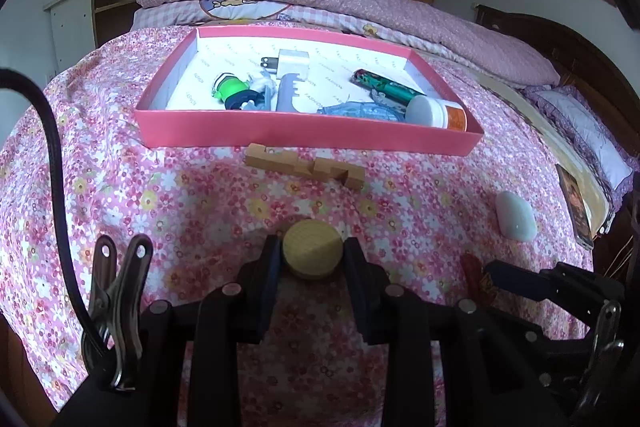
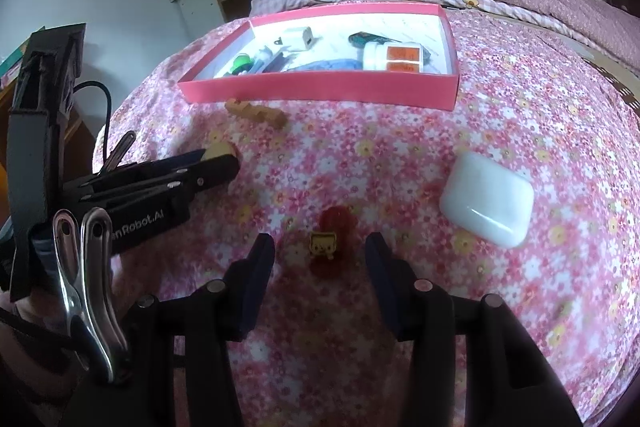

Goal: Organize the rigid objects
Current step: 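Close the left gripper on the wooden disc while the right gripper grasps the red figure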

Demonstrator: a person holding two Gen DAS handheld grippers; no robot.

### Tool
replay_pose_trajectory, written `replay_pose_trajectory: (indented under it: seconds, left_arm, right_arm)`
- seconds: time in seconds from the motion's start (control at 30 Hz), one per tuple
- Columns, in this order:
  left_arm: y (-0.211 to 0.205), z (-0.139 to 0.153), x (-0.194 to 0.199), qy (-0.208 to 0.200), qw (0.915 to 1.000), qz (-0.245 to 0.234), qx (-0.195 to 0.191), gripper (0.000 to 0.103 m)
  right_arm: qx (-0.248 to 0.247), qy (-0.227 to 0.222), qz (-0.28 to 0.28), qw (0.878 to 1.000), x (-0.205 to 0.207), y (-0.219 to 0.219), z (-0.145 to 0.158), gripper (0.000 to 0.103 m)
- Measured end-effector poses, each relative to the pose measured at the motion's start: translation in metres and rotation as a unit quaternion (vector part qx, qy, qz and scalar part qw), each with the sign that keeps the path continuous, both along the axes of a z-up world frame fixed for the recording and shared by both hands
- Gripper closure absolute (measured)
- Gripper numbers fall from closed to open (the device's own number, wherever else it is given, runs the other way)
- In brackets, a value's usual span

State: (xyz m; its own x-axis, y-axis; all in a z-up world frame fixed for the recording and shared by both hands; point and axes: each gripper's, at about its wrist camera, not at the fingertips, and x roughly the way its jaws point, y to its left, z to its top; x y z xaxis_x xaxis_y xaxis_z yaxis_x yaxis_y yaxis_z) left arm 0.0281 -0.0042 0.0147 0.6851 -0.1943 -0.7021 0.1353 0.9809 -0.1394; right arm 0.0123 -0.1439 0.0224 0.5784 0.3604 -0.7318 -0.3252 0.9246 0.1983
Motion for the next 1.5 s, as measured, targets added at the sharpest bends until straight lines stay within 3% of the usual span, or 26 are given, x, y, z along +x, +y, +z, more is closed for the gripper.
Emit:
replay_pose_trajectory:
  seconds: [0.13, 0.4, 0.7, 1.5]
  left_arm:
    - [0.000, 0.000, 0.000, 0.000, 1.0000, 0.000, -0.001, 0.070]
    - [0.000, 0.000, 0.000, 0.000, 1.0000, 0.000, 0.000, 0.070]
    - [0.004, 0.004, -0.001, 0.004, 0.9998, 0.009, -0.015, 0.070]
    - [0.011, 0.036, 0.007, -0.029, 0.9992, 0.025, 0.013, 0.070]
  right_arm:
    - [-0.003, -0.005, -0.009, 1.000, 0.000, -0.001, -0.001, 0.059]
    - [-0.051, -0.028, -0.016, 0.998, -0.005, 0.004, -0.004, 0.081]
    - [-0.020, -0.027, -0.008, 0.999, -0.009, 0.000, -0.003, 0.081]
    - [0.020, -0.029, 0.014, 0.999, -0.010, -0.001, 0.000, 0.081]
